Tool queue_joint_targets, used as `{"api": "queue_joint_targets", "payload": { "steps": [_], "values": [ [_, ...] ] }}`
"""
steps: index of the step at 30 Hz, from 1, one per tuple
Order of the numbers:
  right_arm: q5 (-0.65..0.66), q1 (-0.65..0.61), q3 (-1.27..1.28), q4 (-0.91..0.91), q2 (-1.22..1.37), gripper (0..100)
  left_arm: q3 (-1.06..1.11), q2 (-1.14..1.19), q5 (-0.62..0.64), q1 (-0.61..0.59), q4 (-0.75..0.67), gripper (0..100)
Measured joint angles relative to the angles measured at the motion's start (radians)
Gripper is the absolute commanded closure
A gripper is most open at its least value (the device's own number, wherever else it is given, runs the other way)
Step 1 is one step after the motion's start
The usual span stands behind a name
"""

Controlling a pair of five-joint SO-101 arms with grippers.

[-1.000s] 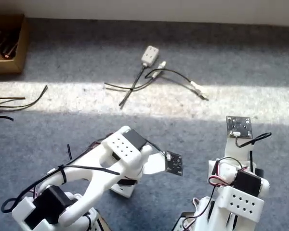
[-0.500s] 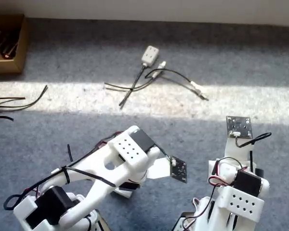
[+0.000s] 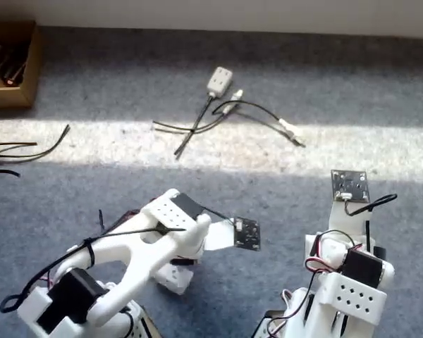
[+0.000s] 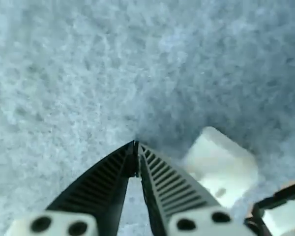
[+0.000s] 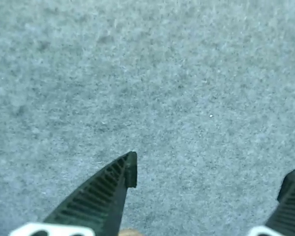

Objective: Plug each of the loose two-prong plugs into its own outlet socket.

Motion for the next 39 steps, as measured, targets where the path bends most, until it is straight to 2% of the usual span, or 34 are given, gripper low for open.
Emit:
{"api": "queue_joint_targets", "payload": {
  "steps": [5,8,10,12,17,22,25,28,34,39],
  "values": [
    [0.000,0.000,0.000,0.000,0.000,56.6,0.006,0.000,-0.091,-0.132,-0.098,97],
    [0.000,0.000,0.000,0.000,0.000,56.6,-0.046,0.002,-0.107,-0.218,-0.106,97],
    [0.000,0.000,0.000,0.000,0.000,56.6,-0.132,0.002,-0.110,-0.256,-0.037,97],
    [0.000,0.000,0.000,0.000,0.000,56.6,-0.216,0.002,-0.110,-0.256,0.094,97],
    [0.000,0.000,0.000,0.000,0.000,56.6,-0.224,-0.081,-0.110,-0.170,0.405,99],
    [0.000,0.000,0.000,0.000,0.000,56.6,-0.107,-0.402,-0.127,-0.020,0.611,99],
    [0.000,0.000,0.000,0.000,0.000,56.6,0.012,-0.637,-0.100,0.069,0.628,99],
    [0.000,0.000,0.000,0.000,0.000,56.6,0.048,-0.802,-0.094,0.094,0.631,99],
    [0.000,0.000,0.000,0.000,0.000,56.6,0.068,-0.789,-0.107,0.103,0.631,94],
    [0.000,0.000,0.000,0.000,0.000,56.6,0.150,-0.687,-0.107,0.106,0.543,86]
  ]
}}
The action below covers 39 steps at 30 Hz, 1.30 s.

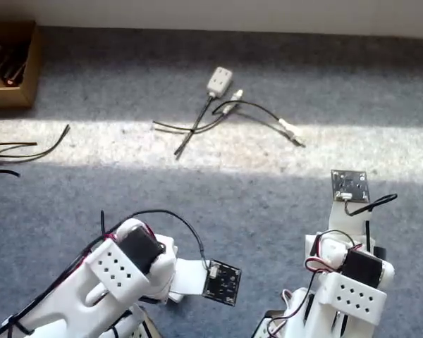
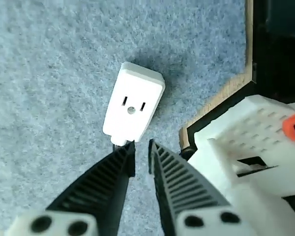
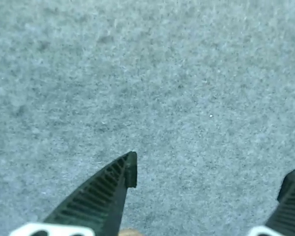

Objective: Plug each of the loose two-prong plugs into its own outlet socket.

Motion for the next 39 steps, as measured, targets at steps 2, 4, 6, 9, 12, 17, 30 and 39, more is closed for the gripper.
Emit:
{"api": "queue_joint_targets", "payload": {
  "steps": [2,4,6,9,12,17,30,39],
  "values": [
    [0.000,0.000,0.000,0.000,0.000,56.6,0.005,0.011,0.000,-0.002,-0.026,80],
    [0.000,0.000,0.000,0.000,0.000,56.6,0.005,0.011,0.000,-0.002,-0.032,74],
    [0.000,0.000,0.000,0.000,0.000,56.6,0.009,0.011,0.000,0.005,-0.052,70],
    [0.000,0.000,0.000,0.000,0.000,56.6,0.014,0.011,0.000,0.049,-0.086,70],
    [0.000,0.000,0.000,0.000,0.000,56.6,0.060,0.011,0.000,0.071,-0.147,69],
    [0.000,0.000,0.000,0.000,0.000,56.6,0.184,0.011,-0.020,0.069,-0.315,69],
    [0.000,0.000,0.000,0.000,0.000,56.6,0.247,0.012,-0.150,-0.074,-0.531,69],
    [0.000,0.000,0.000,0.000,0.000,56.6,0.230,0.012,-0.201,-0.230,-0.624,70]
  ]
}}
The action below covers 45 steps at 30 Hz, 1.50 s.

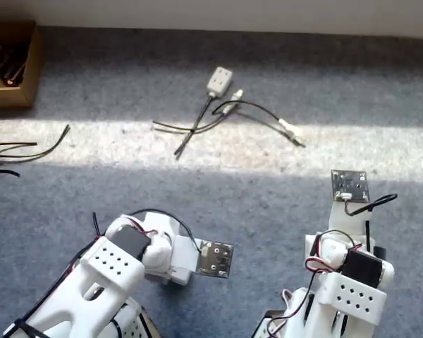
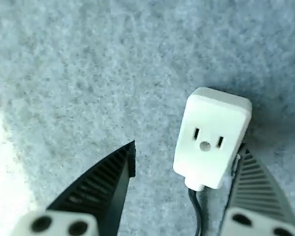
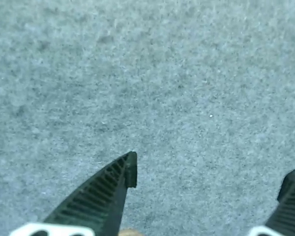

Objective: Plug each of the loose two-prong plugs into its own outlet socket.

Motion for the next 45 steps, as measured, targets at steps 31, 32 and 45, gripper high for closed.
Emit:
{"api": "queue_joint_targets", "payload": {
  "steps": [31,32,45],
  "values": [
    [0.000,0.000,0.000,0.000,0.000,56.6,-0.135,0.000,0.132,-0.269,-0.371,70],
    [0.000,0.000,0.000,0.000,0.000,56.6,-0.135,0.000,0.133,-0.269,-0.371,70],
    [0.000,0.000,0.000,0.000,0.000,56.6,-0.077,0.000,0.281,0.044,0.035,70]
  ]
}}
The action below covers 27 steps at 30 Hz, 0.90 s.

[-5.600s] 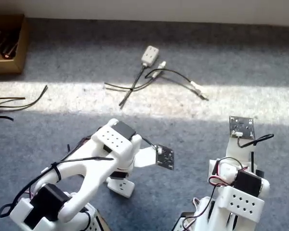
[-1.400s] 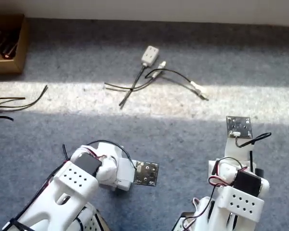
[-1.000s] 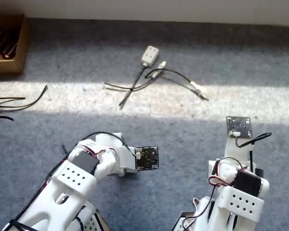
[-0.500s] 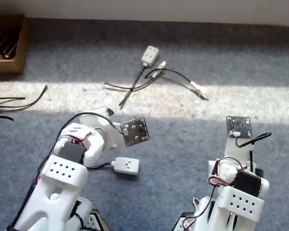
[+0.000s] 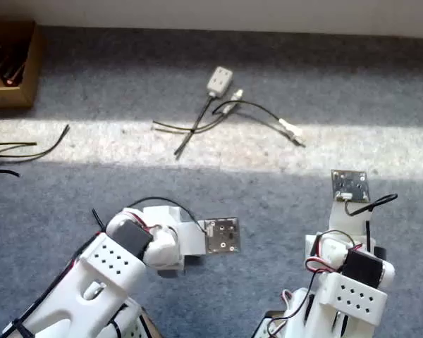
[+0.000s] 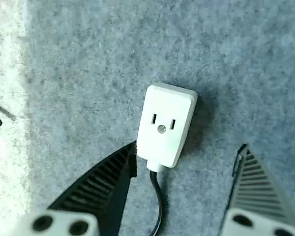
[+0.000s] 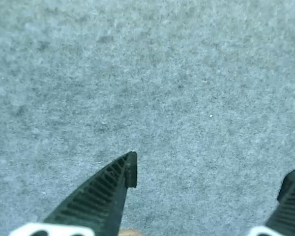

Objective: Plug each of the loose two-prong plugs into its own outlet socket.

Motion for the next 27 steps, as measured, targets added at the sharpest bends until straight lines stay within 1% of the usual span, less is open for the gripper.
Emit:
{"api": "queue_joint_targets", "payload": {
  "steps": [4,6,8,11,18,21,27],
  "values": [
    [0.000,0.000,0.000,0.000,0.000,56.6,0.132,0.000,-0.003,0.003,-0.172,70],
    [0.000,0.000,0.000,0.000,0.000,56.6,0.195,-0.008,-0.026,-0.002,-0.265,70],
    [0.000,0.000,0.000,0.000,0.000,56.6,0.224,-0.009,-0.032,-0.003,-0.328,70],
    [0.000,0.000,0.000,0.000,0.000,56.6,0.227,-0.002,-0.035,-0.014,-0.351,70],
    [0.000,0.000,0.000,0.000,0.000,56.6,0.160,0.000,-0.006,-0.149,-0.368,70],
    [0.000,0.000,0.000,0.000,0.000,56.6,0.137,0.000,0.000,-0.195,-0.402,70],
    [0.000,0.000,0.000,0.000,0.000,56.6,0.133,0.000,-0.018,-0.198,-0.450,70]
  ]
}}
